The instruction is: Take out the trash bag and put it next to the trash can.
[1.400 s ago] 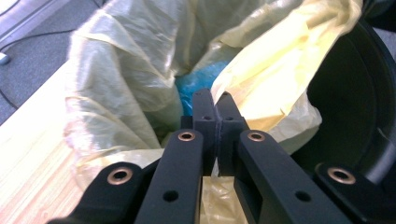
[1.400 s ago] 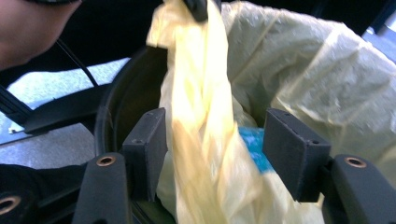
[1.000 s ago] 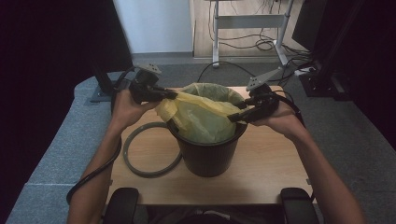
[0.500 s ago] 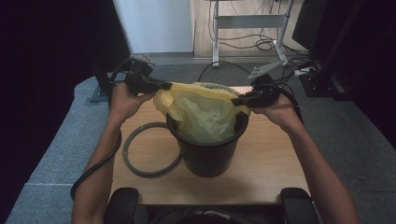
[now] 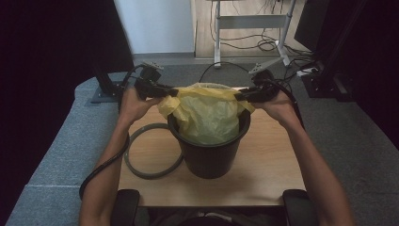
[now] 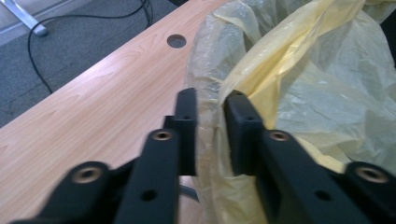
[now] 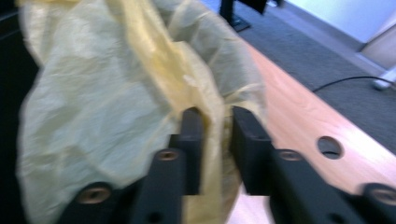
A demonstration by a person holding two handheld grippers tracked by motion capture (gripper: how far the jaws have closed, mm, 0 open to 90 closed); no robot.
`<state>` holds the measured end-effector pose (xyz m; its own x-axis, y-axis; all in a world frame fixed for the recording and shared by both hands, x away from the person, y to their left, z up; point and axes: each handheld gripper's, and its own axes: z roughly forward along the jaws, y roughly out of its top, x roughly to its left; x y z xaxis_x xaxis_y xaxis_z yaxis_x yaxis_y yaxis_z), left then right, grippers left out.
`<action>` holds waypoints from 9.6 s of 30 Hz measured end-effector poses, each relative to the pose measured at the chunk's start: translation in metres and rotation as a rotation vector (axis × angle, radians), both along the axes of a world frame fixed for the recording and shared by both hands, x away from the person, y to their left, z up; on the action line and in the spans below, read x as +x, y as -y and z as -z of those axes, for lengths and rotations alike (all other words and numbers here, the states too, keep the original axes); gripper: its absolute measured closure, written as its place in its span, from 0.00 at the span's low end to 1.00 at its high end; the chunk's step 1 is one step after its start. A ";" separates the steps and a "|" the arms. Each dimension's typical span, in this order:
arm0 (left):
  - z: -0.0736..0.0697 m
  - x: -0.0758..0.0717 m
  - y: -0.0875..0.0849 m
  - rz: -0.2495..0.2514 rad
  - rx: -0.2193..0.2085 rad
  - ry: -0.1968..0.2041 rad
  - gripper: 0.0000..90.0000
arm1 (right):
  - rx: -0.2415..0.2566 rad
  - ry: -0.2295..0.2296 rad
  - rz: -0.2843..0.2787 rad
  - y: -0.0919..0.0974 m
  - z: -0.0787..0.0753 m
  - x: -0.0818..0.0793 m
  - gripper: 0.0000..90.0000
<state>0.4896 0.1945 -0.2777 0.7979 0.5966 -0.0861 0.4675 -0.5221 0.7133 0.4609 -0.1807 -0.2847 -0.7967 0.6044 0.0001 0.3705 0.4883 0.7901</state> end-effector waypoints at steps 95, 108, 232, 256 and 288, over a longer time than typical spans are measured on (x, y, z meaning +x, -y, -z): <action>-0.010 -0.045 0.072 0.288 -0.014 0.108 0.96 | 0.110 0.090 -0.166 -0.050 -0.050 -0.014 0.22; -0.014 -0.061 0.034 0.367 -0.126 0.083 0.96 | 0.066 0.018 -0.181 -0.039 -0.022 0.014 0.12; -0.031 -0.057 0.090 0.504 -0.196 0.134 0.90 | 0.093 0.051 -0.391 -0.071 -0.012 -0.022 0.29; 0.003 -0.048 0.072 0.381 0.012 -0.017 0.37 | 0.239 0.129 -0.340 -0.046 -0.034 -0.029 0.88; -0.036 -0.061 0.080 0.321 -0.159 0.186 0.54 | -0.003 0.043 -0.334 -0.074 -0.007 -0.029 0.86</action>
<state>0.4286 0.1149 -0.2419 0.9522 0.3053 0.0064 0.1535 -0.4966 0.8543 0.4317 -0.1063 -0.2774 -0.9501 0.3095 -0.0393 0.1556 0.5792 0.8002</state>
